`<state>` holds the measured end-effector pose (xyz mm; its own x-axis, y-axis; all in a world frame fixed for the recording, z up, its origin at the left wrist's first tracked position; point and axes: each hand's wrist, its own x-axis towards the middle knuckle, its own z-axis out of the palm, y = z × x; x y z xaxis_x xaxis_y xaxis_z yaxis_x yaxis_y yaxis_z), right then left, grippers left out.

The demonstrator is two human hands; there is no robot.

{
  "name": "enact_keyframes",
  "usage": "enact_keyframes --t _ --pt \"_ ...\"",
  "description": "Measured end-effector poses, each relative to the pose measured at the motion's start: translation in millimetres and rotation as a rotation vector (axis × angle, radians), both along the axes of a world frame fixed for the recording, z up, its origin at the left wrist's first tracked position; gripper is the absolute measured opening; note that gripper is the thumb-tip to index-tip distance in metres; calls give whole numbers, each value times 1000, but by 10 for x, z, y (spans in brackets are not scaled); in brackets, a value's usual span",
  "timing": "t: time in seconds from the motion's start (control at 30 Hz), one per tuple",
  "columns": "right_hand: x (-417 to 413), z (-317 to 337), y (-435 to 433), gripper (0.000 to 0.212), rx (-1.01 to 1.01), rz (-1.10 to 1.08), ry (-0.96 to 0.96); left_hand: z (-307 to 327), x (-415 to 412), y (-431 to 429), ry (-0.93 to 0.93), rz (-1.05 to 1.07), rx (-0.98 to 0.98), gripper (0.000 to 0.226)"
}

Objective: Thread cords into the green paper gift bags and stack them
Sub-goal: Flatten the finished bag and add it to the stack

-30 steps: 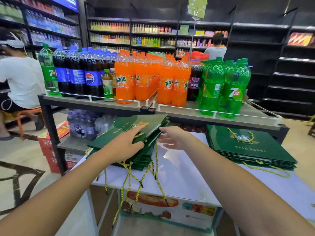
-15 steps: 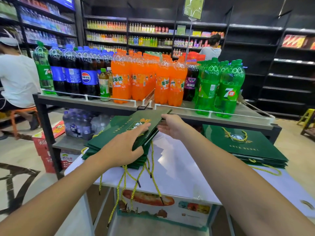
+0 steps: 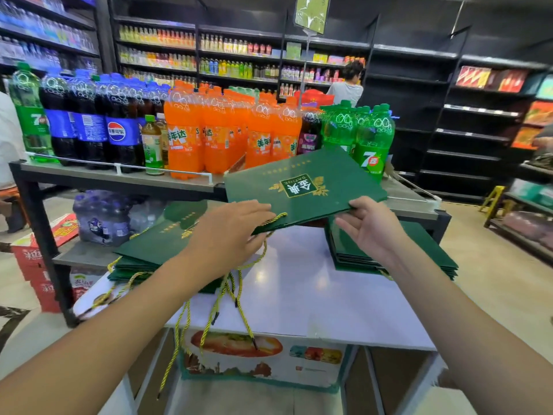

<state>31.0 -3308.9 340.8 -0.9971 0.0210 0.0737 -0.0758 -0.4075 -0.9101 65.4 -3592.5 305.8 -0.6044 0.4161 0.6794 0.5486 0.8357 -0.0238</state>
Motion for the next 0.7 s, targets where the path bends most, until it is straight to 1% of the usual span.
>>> enact_keyframes --t 0.1,0.2,0.27,0.4,0.47,0.5,0.53,0.6,0.63,0.67,0.7 --pt "248 -127 404 11 -31 -50 -55 -86 -74 324 -22 -71 10 27" --pt "409 -345 658 11 -29 -109 -138 -290 -132 582 -93 -98 20 13" --pt "462 -532 765 8 -18 -127 -194 -442 -154 666 -149 -100 14 11" --pt "493 -869 804 20 4 -88 -281 -664 -134 665 -331 -60 -56 10" --pt "491 -958 788 21 79 -39 -353 -725 -126 619 -415 -14 -87 8" --pt "514 -950 786 22 188 9 -400 -745 -123 592 -451 -2 -105 8" --pt "554 -917 796 24 362 90 -445 -753 -117 569 -487 0 -119 8" --pt "642 -812 829 29 782 279 -458 -767 -111 533 -568 -4 -120 9" --pt "673 -760 816 31 951 309 -394 -762 -106 528 -610 0 -107 9" --pt "670 -733 787 32 1075 272 -277 -753 -105 531 -652 5 -94 8" --pt "637 -743 740 33 1159 190 -123 -744 -108 542 -689 9 -91 8"
